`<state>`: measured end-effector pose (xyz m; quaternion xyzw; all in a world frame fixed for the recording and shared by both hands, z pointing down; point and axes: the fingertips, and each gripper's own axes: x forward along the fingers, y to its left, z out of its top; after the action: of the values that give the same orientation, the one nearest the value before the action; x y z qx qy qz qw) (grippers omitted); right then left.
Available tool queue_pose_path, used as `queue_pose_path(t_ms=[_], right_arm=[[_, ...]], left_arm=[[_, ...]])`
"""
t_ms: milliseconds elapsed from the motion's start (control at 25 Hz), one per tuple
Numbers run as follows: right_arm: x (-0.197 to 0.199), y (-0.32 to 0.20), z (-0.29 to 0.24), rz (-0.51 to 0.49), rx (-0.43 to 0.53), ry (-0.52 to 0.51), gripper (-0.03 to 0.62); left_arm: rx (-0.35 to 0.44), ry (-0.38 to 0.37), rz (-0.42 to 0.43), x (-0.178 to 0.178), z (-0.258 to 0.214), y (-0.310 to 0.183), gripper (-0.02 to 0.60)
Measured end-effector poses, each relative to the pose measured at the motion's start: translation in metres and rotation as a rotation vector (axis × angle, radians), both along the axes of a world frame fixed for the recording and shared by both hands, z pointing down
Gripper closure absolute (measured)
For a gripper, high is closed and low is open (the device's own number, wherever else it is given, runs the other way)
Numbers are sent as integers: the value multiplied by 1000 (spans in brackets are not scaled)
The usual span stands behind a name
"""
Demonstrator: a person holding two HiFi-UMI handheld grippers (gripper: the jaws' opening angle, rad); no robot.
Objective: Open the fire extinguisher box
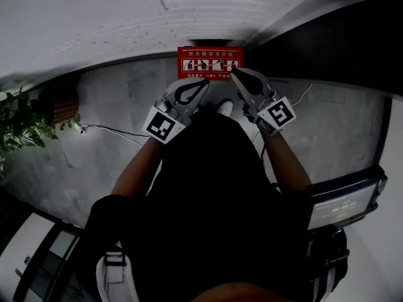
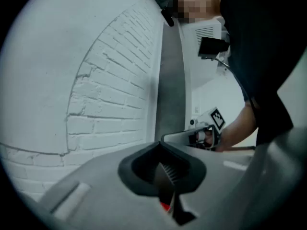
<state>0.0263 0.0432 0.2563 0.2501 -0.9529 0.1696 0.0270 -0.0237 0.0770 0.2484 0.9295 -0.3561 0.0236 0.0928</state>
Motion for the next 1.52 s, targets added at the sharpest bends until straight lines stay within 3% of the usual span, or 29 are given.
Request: queue_pose_path(t_ms=[160,280,560,720,960,1080,1280,1520], right_arm=[[6,-19,18,34,-10,10,579],[7,-39,71,64,-59,0,579],[15,-36,214,101,-223,39,579],[21,-31,272,163,-357,-13,563],[25,-18,353,243,-494,-29,553],[28,-11,403,278,-610,-75,507],[33,8,468,320,-766,-91,474],[29,10,505,374,-925,-219,443]], left_arm=[[-20,-6,-3,3,11,-10,580],[-49,-26,-4,5,58,-28,580],[-166,-45,-5,17,171,-43,580],[-220,-69,1,26,225,-40,580],[-272,-116,20,36,294,-36,580],[-264,-136,10,37,325,-37,580],[-278,-152,36,47,361,-33,580],[-300,-145,33,48,370,-30,580]])
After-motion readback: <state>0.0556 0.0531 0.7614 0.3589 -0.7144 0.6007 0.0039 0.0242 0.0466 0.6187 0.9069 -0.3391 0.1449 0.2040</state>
